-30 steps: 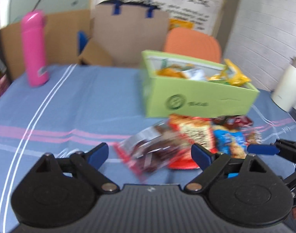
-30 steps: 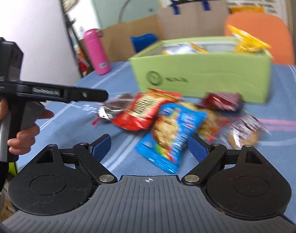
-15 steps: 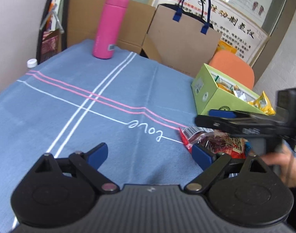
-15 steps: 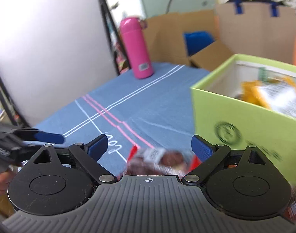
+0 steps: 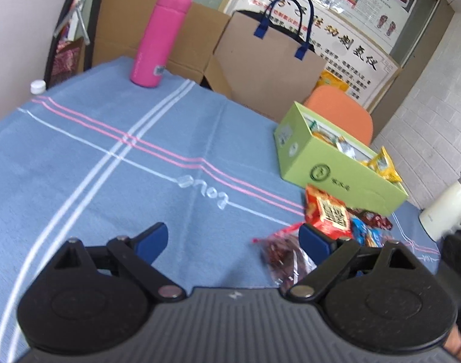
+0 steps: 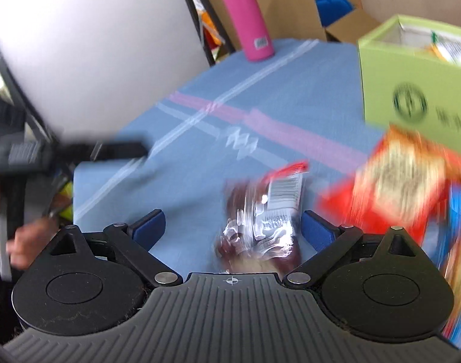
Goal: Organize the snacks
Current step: 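Move the left tool to the red dates packet and close on it, then carry the dates packet into the green box and open the left tool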
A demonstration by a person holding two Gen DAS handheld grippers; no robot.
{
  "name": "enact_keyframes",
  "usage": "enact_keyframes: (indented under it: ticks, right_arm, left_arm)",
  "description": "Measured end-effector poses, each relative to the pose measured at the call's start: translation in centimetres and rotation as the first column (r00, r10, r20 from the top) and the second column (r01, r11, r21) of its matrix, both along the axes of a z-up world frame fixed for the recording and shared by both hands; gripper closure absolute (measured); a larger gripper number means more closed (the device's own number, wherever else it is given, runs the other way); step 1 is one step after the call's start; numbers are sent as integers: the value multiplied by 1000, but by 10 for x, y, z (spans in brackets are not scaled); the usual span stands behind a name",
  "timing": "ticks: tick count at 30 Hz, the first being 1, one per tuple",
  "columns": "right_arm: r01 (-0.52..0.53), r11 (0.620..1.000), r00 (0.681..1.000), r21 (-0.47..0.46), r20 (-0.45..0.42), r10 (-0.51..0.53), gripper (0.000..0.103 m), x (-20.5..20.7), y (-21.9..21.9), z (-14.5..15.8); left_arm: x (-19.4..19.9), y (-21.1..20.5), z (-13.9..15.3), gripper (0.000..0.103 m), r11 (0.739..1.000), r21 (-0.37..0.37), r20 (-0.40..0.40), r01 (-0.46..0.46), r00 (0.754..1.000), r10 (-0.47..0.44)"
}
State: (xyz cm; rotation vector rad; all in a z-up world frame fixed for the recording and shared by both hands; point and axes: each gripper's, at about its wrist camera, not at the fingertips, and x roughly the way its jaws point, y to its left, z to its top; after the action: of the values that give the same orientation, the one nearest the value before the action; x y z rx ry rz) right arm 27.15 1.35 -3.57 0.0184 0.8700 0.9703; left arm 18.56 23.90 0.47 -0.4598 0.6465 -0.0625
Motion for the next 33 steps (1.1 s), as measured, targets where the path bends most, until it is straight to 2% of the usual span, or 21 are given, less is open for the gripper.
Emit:
enact_keyframes:
  ticks: [4, 8, 12, 15, 18, 19, 20, 23, 25, 28, 30, 33]
  right_arm:
    - [111, 994, 990, -7, 85, -110, 16, -41, -15, 1]
    - [213, 977, 969, 19, 128, -213, 16, -44, -19, 8]
    - [209, 978, 964, -27, 171, -202, 16, -39, 1, 8]
    - [197, 979, 969, -54, 164, -186, 21, -32, 16, 0]
    - [172, 983, 972, -57, 170, -160, 26, -24, 25, -5]
    - [165, 985, 971, -59, 184, -151, 43, -26, 26, -5]
    - [161, 985, 967, -69, 209, -143, 56, -28, 26, -5]
    - [159, 986, 967, -58, 211, -143, 59, -28, 23, -2]
    - [167, 984, 959, -57, 243, -148, 60, -32, 19, 3]
    - [190, 981, 937, -30, 305, -172, 60, -33, 10, 22]
    - [208, 978, 912, 6, 362, -196, 60, -22, 2, 41]
    - [241, 970, 861, 41, 453, -233, 60, 15, -10, 70]
  left_arm:
    - [10, -15, -7, 11, 996, -58, -41, 61, 997, -63]
    - [40, -39, -11, 11, 984, -97, -95, 152, 982, -161]
    - [62, -55, -19, 11, 977, -76, -175, 199, 962, -209]
    - [64, -62, -21, 11, 968, -53, -182, 246, 950, -252]
    - [63, -67, -20, 24, 962, 13, -181, 271, 947, -264]
    - [62, -69, -20, 43, 957, 50, -182, 286, 945, -273]
    - [62, -71, -19, 48, 950, 69, -183, 303, 940, -287]
    - [61, -67, -16, 51, 952, 25, -164, 304, 941, -296]
    - [61, -71, -5, 51, 952, 18, -137, 306, 944, -301]
    - [70, -82, 28, 51, 950, 68, -61, 306, 951, -302]
    - [92, -92, 55, 51, 946, 107, -16, 306, 952, -306]
    - [144, -107, 89, 51, 934, 170, 44, 315, 944, -327]
